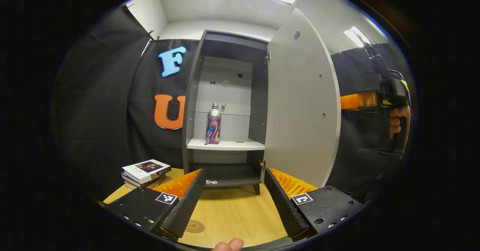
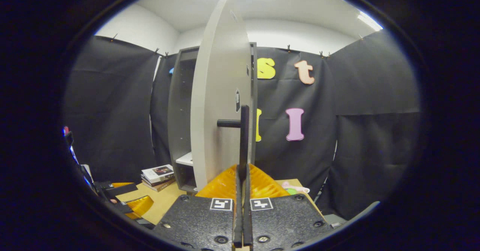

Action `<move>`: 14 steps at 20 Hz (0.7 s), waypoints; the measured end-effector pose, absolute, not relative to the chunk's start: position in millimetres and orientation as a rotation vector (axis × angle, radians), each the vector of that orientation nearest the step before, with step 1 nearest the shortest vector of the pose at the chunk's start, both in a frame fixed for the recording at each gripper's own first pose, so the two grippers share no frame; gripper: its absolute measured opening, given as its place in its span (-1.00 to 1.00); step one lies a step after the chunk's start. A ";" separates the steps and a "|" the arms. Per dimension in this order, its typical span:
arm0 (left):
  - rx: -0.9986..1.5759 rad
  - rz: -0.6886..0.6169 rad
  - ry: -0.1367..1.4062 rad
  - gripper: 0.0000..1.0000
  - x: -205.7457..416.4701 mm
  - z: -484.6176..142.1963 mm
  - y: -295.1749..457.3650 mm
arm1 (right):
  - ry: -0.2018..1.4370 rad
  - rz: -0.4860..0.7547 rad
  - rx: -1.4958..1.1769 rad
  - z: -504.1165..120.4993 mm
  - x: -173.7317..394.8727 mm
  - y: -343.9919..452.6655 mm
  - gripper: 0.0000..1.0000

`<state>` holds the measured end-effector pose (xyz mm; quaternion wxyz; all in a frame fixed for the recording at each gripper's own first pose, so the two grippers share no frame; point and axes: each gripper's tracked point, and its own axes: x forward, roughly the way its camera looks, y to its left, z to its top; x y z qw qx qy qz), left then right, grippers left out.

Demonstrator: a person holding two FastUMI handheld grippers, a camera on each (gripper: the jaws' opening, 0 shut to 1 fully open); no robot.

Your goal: Open the cabinet door with the right hand, grasp the bottle in the cabinet with the left hand and place it on the coaster, then close the cabinet door with the right hand.

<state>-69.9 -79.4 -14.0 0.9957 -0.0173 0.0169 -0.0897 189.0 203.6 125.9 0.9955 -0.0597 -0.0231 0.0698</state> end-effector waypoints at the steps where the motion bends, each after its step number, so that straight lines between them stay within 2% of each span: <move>1: -0.033 -0.175 0.035 0.89 -70.0 -14.7 -78.0 | -0.051 0.132 -0.118 126.2 189.6 201.0 -0.92; 14: -0.040 -0.136 0.037 0.89 -68.7 -14.5 -72.7 | -0.062 0.063 -0.051 123.4 199.3 178.1 -0.95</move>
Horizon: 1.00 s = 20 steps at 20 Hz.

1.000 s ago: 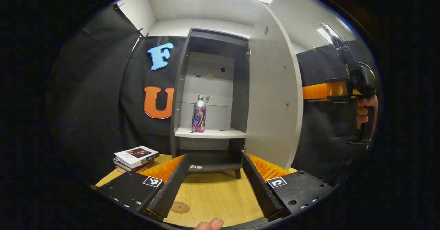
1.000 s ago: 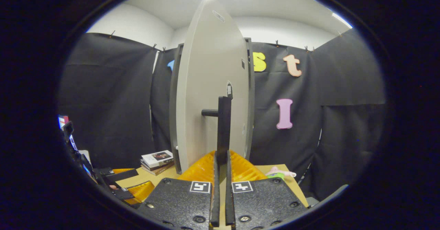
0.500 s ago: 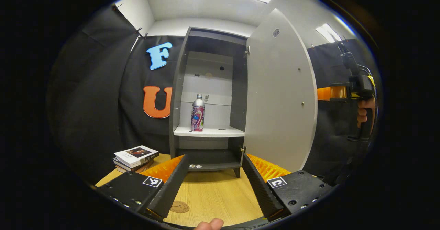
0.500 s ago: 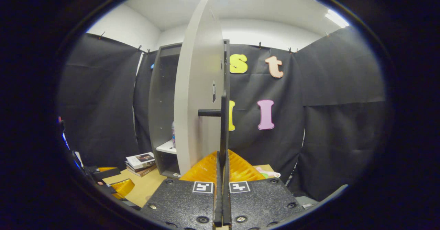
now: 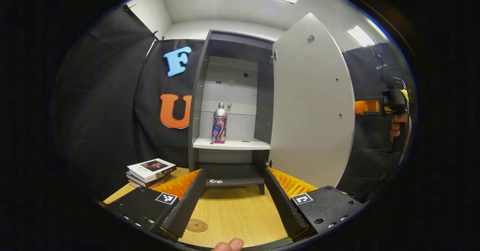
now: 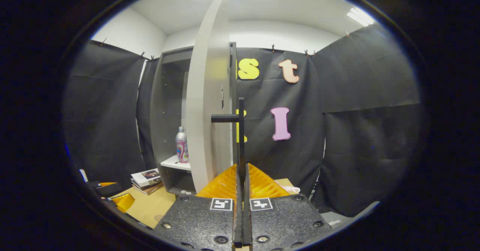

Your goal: Open the cabinet door with the right hand, grasp the bottle in the cabinet with the left hand and place it on the coaster, then close the cabinet door with the right hand.

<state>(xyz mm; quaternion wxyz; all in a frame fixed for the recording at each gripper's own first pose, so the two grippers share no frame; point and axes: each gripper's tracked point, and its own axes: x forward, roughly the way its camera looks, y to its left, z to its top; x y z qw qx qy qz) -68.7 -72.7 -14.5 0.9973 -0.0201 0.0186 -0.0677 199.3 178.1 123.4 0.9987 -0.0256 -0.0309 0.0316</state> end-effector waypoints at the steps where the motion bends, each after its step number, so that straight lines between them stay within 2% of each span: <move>1: -0.038 -0.133 0.036 0.89 -68.0 -13.9 -72.9 | -0.062 0.076 -0.043 123.1 198.8 180.8 -0.95; 5: -0.035 -0.107 0.033 0.89 -65.7 -14.6 -68.6 | -0.101 0.135 -0.025 122.5 190.5 182.3 -0.92; 9: -0.004 -0.065 0.024 0.89 -58.7 -14.1 -54.3 | -0.084 0.031 0.029 98.7 188.3 164.2 -0.92; 11: 0.012 -0.045 0.019 0.89 -50.5 -11.3 -44.5 | -0.051 0.045 0.030 91.1 187.6 168.1 -0.92; 13: 0.014 -0.031 0.006 0.89 -42.3 -4.5 -38.3 | -0.035 0.028 0.015 85.2 186.9 160.3 -0.57; 14: 0.017 -0.028 -0.002 0.89 -37.4 -0.4 -37.2 | -0.039 0.016 0.012 85.6 186.9 156.9 -0.27; 15: 0.024 -0.028 -0.014 0.89 -33.4 3.9 -36.3 | -0.039 0.013 0.018 85.2 189.0 157.3 -0.10; 16: 0.031 -0.033 -0.025 0.89 -26.5 8.1 -36.7 | -0.035 0.021 0.026 84.6 189.9 160.0 0.21; 17: 0.039 -0.039 -0.035 0.89 -19.2 12.0 -38.1 | -0.032 0.027 0.036 83.9 191.6 161.8 0.32; 18: 0.044 -0.047 -0.039 0.89 -10.7 15.1 -40.3 | -0.028 0.034 0.042 83.4 191.8 163.6 0.55; 19: 0.044 -0.067 -0.041 0.89 -0.3 18.2 -46.0 | -0.028 0.039 0.050 83.5 192.5 164.8 0.51; 20: 0.041 -0.095 -0.043 0.89 12.6 21.5 -53.5 | -0.027 0.044 0.054 83.3 192.9 166.1 0.63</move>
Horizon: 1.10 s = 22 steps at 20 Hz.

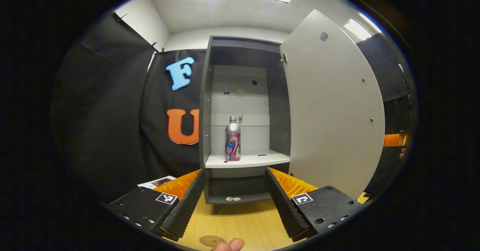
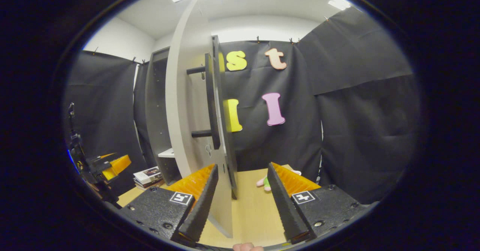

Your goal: Open the cabinet door with the right hand, grasp the bottle in the cabinet with the left hand and place it on the coaster, then close the cabinet door with the right hand.

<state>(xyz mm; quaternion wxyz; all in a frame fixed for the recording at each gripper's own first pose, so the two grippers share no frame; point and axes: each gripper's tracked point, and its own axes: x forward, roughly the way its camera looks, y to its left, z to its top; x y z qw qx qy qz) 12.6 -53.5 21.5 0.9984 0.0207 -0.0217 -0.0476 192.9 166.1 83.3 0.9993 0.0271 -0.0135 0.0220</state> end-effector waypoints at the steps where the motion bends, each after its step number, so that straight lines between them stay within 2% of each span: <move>1: 0.040 -0.116 -0.035 0.89 24.7 22.6 -58.8 | -0.029 0.050 0.057 83.5 193.8 167.5 0.64; 6: 0.071 -0.151 -0.045 0.91 103.3 42.1 -67.3 | -0.042 0.067 0.044 85.0 194.1 168.3 0.60; 7: 0.085 -0.145 -0.050 0.92 123.8 47.5 -67.1 | -0.040 0.069 0.046 84.8 193.4 168.7 0.65; 12: 0.128 -0.081 -0.059 0.94 202.9 53.6 -54.6 | -0.042 0.057 0.050 87.4 195.5 167.6 0.60; 13: 0.128 -0.068 -0.050 0.94 216.2 50.5 -51.5 | -0.039 0.049 0.050 86.5 195.8 166.4 0.66; 17: 0.124 -0.035 -0.044 0.94 258.5 47.0 -43.7 | -0.040 0.046 0.067 87.8 196.2 167.9 0.65; 18: 0.129 -0.022 -0.052 0.94 268.0 48.2 -39.8 | -0.039 0.039 0.067 87.9 197.0 167.3 0.59; 22: 0.102 0.016 -0.049 0.94 298.0 42.6 -28.4 | -0.035 0.018 0.070 87.1 197.2 164.9 0.66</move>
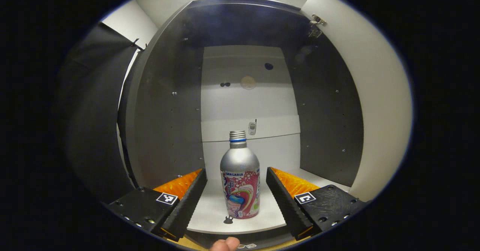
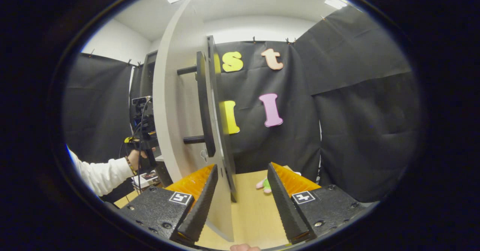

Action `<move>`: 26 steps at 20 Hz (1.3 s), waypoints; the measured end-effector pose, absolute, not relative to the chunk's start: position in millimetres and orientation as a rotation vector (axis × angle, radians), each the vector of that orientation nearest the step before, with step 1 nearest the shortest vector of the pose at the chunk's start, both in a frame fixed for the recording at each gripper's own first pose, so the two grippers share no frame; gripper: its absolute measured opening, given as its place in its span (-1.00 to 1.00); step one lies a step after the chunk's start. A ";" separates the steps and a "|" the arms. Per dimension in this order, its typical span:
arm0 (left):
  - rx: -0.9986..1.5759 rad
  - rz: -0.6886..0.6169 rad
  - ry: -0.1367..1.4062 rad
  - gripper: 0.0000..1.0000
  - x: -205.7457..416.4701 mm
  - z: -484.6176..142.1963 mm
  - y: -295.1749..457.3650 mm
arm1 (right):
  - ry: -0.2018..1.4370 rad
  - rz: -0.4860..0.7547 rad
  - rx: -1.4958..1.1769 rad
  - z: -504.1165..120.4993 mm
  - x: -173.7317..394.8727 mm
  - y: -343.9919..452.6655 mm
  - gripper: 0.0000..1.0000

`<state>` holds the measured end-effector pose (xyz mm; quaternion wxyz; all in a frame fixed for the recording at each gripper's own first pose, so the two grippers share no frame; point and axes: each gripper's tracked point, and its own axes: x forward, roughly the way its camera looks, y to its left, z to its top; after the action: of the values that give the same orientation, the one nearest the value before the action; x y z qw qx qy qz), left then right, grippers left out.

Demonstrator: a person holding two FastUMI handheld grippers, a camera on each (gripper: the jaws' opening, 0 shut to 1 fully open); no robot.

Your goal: Open the cabinet door with the right hand, grasp the bottle in the cabinet with the left hand and place it on the coaster, then close the cabinet door with the right hand.

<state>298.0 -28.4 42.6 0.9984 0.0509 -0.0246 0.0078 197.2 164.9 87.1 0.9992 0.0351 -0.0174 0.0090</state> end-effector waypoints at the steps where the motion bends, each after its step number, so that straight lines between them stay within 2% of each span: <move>1: 0.092 0.016 -0.051 0.94 303.2 42.9 -26.8 | -0.032 0.015 0.070 86.6 197.3 164.5 0.65; 7: 0.086 0.007 -0.062 0.94 324.2 43.1 -33.6 | -0.022 -0.004 0.067 84.7 198.0 161.8 0.60; 8: 0.079 0.000 -0.058 0.94 326.8 41.3 -35.8 | -0.025 -0.005 0.069 86.0 198.1 162.1 0.66; 12: 0.057 -0.013 -0.056 0.92 330.4 39.1 -39.2 | -0.026 -0.008 0.075 85.7 198.0 161.3 0.66; 16: 0.017 -0.032 -0.063 0.76 328.5 42.5 -39.0 | -0.027 -0.011 0.076 85.7 197.3 161.1 0.65; 17: 0.010 -0.037 -0.071 0.54 326.7 45.2 -39.9 | -0.028 -0.010 0.078 85.9 197.7 161.1 0.65; 24: 0.005 -0.097 -0.110 0.51 278.3 68.1 -41.0 | -0.027 -0.018 0.067 85.6 197.2 158.6 0.65; 25: 0.002 -0.112 -0.115 0.51 267.9 70.0 -40.9 | -0.032 -0.015 0.071 85.7 196.8 159.5 0.59; 26: 0.000 -0.125 -0.120 0.51 256.3 71.7 -40.4 | -0.035 -0.012 0.074 86.2 197.3 161.1 0.66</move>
<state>256.3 -40.4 71.7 0.9963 -0.0002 -0.0597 -0.0625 197.3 161.1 86.2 0.9991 0.0372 -0.0175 -0.0060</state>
